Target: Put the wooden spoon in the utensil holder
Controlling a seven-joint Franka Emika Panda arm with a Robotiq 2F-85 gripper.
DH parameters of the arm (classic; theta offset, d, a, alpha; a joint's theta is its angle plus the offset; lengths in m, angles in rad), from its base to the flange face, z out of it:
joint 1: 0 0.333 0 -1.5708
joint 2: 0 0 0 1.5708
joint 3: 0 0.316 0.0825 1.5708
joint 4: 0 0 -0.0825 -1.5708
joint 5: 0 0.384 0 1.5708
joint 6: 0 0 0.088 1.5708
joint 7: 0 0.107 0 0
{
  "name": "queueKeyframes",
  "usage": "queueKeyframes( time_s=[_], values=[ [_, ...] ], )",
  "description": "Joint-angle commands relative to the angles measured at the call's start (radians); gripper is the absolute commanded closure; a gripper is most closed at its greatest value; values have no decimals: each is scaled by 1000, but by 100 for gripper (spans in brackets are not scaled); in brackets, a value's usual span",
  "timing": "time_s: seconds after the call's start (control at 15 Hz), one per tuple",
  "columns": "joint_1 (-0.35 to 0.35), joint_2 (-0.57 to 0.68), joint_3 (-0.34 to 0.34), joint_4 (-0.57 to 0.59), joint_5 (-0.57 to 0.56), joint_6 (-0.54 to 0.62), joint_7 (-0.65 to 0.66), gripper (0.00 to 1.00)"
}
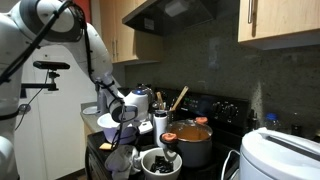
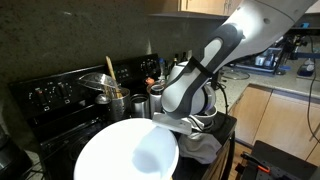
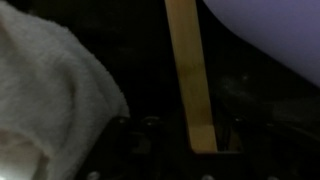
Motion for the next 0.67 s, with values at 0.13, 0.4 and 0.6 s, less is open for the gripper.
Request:
queueKeyframes(
  time_s=[0.13,0.4,0.6],
  values=[
    [64,-133,-46,-74,-221,-29,190,89],
    [65,-248,-21,-134,-395,-63,345,89],
    [30,-331,25,-163,-547,-118,494,90]
  ],
)
